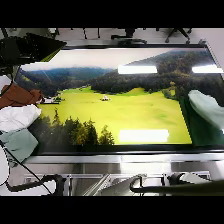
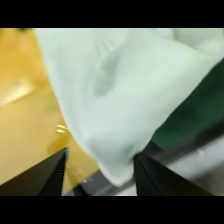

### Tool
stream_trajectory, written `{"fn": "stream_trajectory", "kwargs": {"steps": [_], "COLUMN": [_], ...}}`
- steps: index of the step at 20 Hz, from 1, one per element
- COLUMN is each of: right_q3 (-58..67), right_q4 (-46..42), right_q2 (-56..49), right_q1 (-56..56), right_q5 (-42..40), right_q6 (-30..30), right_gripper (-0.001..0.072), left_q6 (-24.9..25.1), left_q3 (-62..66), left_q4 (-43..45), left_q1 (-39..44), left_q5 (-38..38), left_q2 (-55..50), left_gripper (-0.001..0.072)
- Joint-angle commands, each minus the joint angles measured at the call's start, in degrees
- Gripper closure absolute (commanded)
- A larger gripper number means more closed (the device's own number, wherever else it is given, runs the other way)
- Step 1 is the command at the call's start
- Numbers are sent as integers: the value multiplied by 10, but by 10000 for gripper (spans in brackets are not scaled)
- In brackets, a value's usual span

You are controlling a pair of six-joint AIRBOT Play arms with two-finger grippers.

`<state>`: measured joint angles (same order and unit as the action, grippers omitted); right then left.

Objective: Fold the shirts.

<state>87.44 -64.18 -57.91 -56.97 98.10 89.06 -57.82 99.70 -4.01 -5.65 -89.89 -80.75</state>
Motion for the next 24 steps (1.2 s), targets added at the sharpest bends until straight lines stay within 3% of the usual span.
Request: {"fn": "stream_trajectory", "kwargs": {"steps": [1, 6, 7, 8, 9, 10, 11, 15, 19, 24], "right_q3": [-4, -4, -4, -5, -5, -5, -5, -20, -119, -292], "right_q4": [-112, -6, 34, 79, 119, 144, 157, 142, 13, -1], "right_q2": [0, 0, 0, 0, 0, 0, 0, 1, 12, 53], "right_q1": [0, 3, 10, 21, 42, 72, 106, 305, 519, 667], "right_q5": [30, -32, -49, -64, -83, -106, -125, -185, -232, -376], "right_q6": [40, 39, 32, 11, -3, -7, -11, -50, -52, -51], "right_gripper": [231, 235, 297, 525, 607, 608, 678, 692, 692, 692], "left_q6": [6, 6, 5, 6, 11, 14, 14, -17, -16, -18], "left_q3": [0, 0, 0, 0, 0, 0, 0, -37, -253, -470], "left_q4": [0, 0, 0, 0, 0, 6, 32, 213, 314, 405], "left_q1": [0, 0, 0, 0, 0, 0, 0, 26, 86, 142], "left_q5": [-1, 0, 1, 2, 7, 14, 22, 24, 105, 192], "left_q2": [0, 0, 0, 0, 0, 0, 0, 13, 92, 172], "left_gripper": [687, 687, 687, 687, 687, 688, 689, 690, 690, 690]}}
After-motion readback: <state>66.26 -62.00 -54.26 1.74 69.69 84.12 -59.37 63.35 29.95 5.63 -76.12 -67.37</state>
